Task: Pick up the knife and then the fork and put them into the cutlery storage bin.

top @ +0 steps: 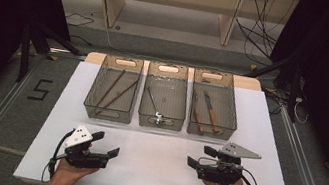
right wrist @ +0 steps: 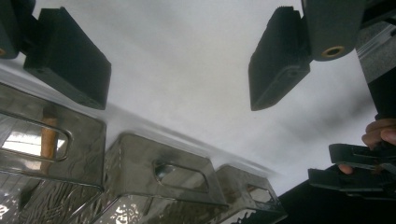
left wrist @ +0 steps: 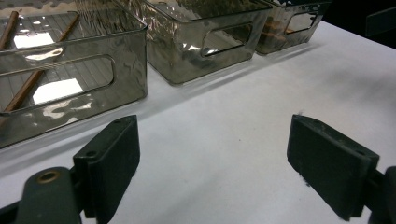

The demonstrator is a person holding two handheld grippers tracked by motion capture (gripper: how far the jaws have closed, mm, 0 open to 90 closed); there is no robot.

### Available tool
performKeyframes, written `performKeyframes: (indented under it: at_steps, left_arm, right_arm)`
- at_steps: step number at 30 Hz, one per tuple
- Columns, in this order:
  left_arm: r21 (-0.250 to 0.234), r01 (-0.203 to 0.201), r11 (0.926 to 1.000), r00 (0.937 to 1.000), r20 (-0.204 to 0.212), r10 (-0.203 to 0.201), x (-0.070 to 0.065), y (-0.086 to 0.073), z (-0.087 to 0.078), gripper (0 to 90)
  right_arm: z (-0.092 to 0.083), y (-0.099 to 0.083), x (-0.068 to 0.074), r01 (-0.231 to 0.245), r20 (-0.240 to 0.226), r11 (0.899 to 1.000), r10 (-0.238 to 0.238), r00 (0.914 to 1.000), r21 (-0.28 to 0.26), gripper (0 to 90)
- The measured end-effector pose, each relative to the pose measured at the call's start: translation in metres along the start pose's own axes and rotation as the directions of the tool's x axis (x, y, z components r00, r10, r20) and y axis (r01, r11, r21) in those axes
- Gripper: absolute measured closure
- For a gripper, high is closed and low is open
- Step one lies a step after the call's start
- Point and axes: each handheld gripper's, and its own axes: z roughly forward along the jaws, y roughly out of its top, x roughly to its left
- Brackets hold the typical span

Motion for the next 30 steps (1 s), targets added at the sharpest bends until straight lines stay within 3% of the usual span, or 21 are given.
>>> performKeyframes:
  at_steps: [11,30]
  left_arm:
    - [0.004,-0.007,1.0000,0.9999,0.014,0.007,-0.002,0.000,0.001,16.7]
    - [0.005,-0.009,0.9999,0.9998,0.017,0.009,-0.002,0.000,0.001,16.7]
  right_arm:
    - [-0.005,-0.016,0.001,0.001,0.019,1.000,-0.001,0.9998,-0.003,19.8]
    - [-0.010,-0.018,-0.001,0.001,0.032,0.999,0.001,0.9995,-0.033,19.6]
